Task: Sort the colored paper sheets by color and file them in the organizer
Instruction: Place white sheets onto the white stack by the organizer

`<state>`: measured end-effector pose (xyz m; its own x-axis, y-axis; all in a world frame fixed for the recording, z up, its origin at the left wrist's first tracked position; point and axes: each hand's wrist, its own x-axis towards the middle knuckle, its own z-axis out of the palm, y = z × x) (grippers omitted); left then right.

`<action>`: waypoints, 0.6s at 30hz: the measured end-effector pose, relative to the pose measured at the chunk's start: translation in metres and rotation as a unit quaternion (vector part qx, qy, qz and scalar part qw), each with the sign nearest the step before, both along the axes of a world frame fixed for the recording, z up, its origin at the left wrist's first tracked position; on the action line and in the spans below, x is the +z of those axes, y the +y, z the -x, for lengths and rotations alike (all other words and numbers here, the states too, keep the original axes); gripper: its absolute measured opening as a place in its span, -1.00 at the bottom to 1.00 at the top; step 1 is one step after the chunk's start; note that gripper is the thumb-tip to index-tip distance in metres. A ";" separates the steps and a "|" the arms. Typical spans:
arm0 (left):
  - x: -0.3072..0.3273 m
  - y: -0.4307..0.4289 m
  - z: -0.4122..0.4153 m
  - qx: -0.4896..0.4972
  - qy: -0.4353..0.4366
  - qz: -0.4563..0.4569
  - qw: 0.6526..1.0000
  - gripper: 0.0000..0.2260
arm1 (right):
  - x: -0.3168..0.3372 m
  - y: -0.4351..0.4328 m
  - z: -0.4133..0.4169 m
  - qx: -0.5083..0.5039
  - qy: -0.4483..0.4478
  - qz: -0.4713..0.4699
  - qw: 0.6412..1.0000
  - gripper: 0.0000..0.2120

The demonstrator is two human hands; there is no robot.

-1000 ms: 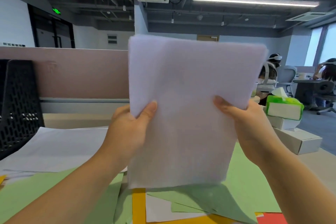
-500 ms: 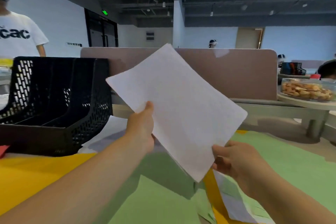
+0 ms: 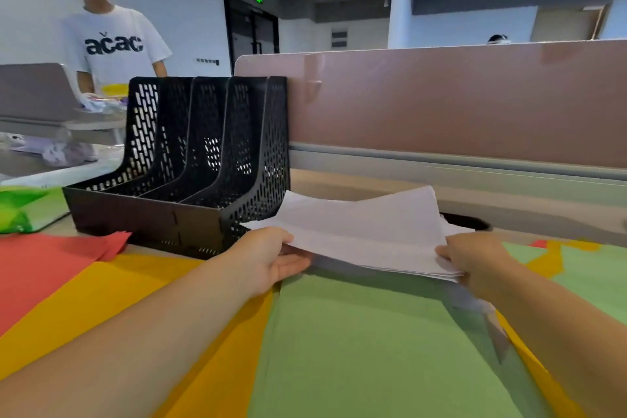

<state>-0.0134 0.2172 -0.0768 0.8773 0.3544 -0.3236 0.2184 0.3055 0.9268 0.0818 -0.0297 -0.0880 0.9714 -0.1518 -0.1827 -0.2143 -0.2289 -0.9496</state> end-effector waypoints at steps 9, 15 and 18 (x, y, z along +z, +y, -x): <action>0.026 0.001 0.022 0.117 -0.080 -0.111 0.984 -0.84 | -0.003 -0.009 0.004 -0.065 -0.016 -0.083 0.994 -0.96; 0.020 -0.109 0.023 -0.025 -0.117 -0.192 0.974 -0.85 | 0.005 -0.106 0.072 -0.095 -0.069 -0.036 0.992 -0.85; 0.002 -0.184 0.017 -0.135 -0.172 -0.339 0.915 -0.85 | 0.000 -0.183 0.107 -0.160 -0.115 0.065 0.978 -0.82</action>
